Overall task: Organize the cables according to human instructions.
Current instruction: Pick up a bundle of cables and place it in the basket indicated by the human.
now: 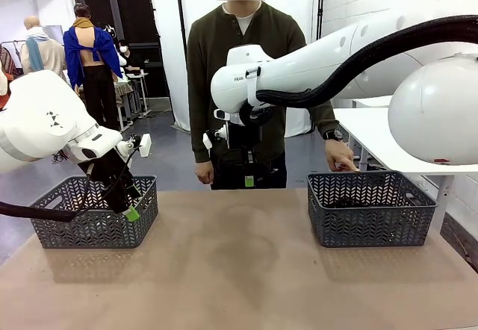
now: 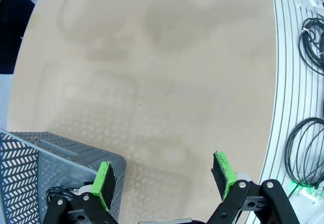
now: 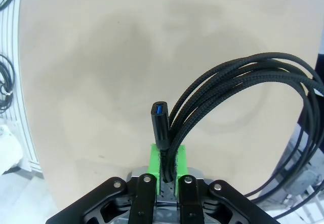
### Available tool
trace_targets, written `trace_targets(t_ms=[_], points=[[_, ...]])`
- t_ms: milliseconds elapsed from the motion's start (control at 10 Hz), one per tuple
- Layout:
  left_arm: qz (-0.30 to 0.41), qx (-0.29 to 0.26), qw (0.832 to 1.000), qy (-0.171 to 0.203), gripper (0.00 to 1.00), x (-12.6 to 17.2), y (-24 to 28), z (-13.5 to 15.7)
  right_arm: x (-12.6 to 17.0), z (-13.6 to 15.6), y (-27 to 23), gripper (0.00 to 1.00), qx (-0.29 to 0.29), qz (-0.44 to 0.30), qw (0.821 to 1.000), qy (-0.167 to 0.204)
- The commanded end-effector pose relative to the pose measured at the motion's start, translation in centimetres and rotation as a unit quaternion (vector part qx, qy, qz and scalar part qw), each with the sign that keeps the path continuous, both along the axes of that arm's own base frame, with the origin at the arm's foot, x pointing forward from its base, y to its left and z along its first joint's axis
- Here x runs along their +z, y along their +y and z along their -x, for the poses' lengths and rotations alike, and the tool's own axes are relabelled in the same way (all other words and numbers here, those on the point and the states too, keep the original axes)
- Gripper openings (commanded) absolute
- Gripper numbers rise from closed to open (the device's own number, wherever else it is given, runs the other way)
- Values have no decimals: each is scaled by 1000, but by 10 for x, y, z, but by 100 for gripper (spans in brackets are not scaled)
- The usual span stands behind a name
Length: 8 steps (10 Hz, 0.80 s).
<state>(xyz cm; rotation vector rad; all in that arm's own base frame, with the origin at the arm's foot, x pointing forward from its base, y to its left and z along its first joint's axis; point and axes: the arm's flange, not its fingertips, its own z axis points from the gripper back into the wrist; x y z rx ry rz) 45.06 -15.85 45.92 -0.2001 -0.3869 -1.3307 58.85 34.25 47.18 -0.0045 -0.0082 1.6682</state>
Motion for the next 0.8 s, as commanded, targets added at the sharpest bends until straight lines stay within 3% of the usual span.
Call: trace_targets(t_ms=[0, 700], points=[[0, 1, 1000, -1, 100, 1, 0, 0, 2, 4, -7, 0, 1, 11, 1000, -9], [0, 1, 1000, -1, 100, 1, 0, 0, 27, 41, -129, 0, -69, 8, 998, -11]])
